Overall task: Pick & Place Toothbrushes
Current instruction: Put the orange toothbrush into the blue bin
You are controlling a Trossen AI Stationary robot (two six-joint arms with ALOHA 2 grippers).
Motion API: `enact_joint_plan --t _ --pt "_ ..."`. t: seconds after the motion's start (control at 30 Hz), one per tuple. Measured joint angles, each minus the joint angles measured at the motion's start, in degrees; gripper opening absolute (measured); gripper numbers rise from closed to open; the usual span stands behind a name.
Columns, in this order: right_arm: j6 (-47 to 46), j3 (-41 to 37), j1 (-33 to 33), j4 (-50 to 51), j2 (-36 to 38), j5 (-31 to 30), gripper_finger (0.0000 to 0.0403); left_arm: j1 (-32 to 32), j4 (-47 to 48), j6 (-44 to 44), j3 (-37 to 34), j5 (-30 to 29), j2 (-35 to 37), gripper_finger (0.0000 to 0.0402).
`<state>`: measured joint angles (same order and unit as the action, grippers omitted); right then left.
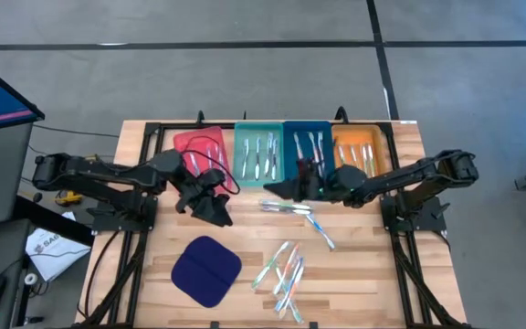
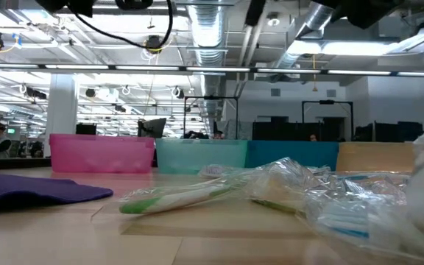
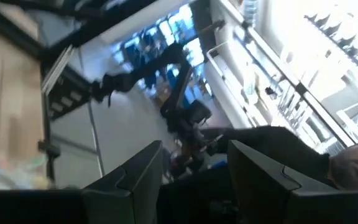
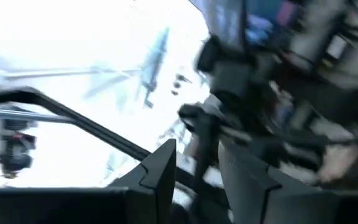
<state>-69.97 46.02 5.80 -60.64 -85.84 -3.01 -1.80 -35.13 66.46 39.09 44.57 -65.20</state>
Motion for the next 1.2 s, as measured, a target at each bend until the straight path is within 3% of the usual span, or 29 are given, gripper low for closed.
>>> enact_joint_plan --t 0.17,0.5,0.73,1.0,1.2 --pt "2.26 0.0 -0.81 -10.07 0.04 -0.11 0.0116 -0.02 -0.25 -0.62 0.0 -4.87 2.95 0.0177" --pt "-0.74 0.11 0.7 -11.09 -0.05 2.32 0.0116 0.02 0.0 -1.71 0.0 -6.77 4.89 0.0177" --pt "-4.26 0.11 4.81 -5.12 -0.05 9.19 0.0116 0.02 -0.11 -1.71 0.02 -6.81 4.89 0.0177" --pt "-2.98 0.11 9.95 -2.74 -0.02 10.31 0.0114 0.02 -0.09 -1.71 0.02 -6.82 4.87 0.0177" --pt "4.66 0.44 13.8 16.29 3.56 13.7 0.0093 0.04 -0.06 -1.71 0.02 -6.71 4.86 0.0177"
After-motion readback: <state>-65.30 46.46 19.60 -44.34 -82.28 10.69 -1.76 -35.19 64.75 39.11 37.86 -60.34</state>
